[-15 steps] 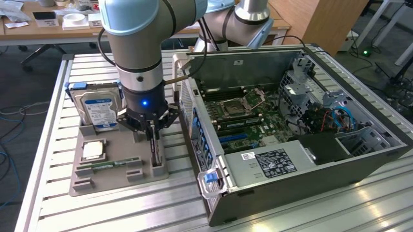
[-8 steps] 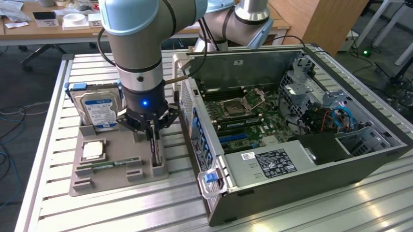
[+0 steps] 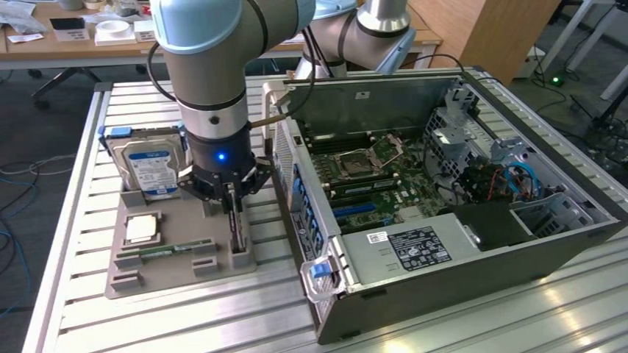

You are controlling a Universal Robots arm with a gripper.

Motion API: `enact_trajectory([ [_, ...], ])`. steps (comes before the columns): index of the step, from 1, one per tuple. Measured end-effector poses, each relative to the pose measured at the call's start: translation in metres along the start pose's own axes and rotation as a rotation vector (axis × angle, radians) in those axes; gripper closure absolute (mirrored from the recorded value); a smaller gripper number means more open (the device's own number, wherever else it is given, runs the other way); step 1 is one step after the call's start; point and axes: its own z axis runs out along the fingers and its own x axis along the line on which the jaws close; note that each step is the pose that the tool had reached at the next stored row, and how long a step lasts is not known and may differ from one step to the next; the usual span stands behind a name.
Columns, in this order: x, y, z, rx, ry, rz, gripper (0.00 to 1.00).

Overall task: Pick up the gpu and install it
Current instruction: 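Pick up the gpu and move the gpu toward the slot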

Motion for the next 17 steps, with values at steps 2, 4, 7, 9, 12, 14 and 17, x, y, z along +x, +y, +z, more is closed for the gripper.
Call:
enact_trajectory([
  [2,0.000,0.0000,-0.0003,-0.0002,0.0000,0.000,0.74],
  [4,0.000,0.0001,-0.0022,0.0000,0.0000,0.000,0.74],
  [7,0.000,0.0002,-0.0061,0.0000,0.0000,0.000,0.74],
  [9,0.000,0.0004,-0.0098,0.0000,0.0000,0.000,0.74],
  [12,-0.001,0.0007,-0.0179,0.0000,0.0000,0.000,0.74],
  [14,-0.001,0.0009,-0.0244,0.0000,0.0000,0.000,0.74],
  [17,-0.001,0.0013,-0.0348,0.0000,-0.0001,0.000,0.74],
])
